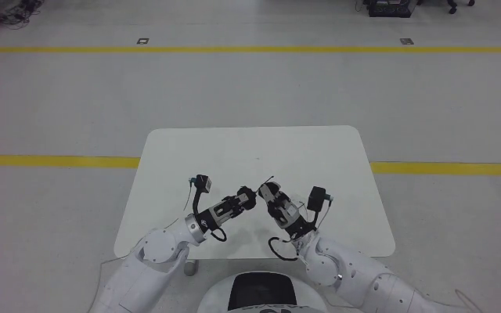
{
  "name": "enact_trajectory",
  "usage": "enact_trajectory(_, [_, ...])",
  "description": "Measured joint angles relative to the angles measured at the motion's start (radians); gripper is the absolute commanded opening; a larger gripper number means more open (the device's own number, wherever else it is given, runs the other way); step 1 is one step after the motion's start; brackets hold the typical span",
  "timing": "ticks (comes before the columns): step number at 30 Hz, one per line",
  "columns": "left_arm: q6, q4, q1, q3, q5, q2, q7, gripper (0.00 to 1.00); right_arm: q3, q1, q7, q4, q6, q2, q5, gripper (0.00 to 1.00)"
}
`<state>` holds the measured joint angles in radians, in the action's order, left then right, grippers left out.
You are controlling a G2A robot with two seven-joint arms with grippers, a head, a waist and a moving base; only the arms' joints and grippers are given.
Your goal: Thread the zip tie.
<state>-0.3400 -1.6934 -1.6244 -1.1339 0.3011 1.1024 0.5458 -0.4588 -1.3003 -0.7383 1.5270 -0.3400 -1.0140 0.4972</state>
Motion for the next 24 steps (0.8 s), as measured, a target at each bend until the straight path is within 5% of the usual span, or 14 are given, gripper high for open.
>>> enact_trajectory(5, [0.000,0.000,0.000,0.000,0.000,0.000,0.000,0.00,0.009,0.011,0.014,-0.016,0.000,0.001,-0.030,0.00])
enact_trajectory(6, [0.000,0.000,0.000,0.000,0.000,0.000,0.000,0.00,0.011,0.013,0.014,-0.015,0.000,0.001,-0.033,0.06])
enact_trajectory(7, [0.000,0.000,0.000,0.000,0.000,0.000,0.000,0.00,0.014,0.015,0.013,-0.015,0.000,0.001,-0.036,0.32])
enact_trajectory(8, [0.000,0.000,0.000,0.000,0.000,0.000,0.000,0.00,0.017,0.016,0.012,-0.014,0.000,0.001,-0.036,1.00])
enact_trajectory(24, [0.000,0.000,0.000,0.000,0.000,0.000,0.000,0.00,0.028,-0.006,-0.043,0.019,0.000,0.064,0.017,1.00])
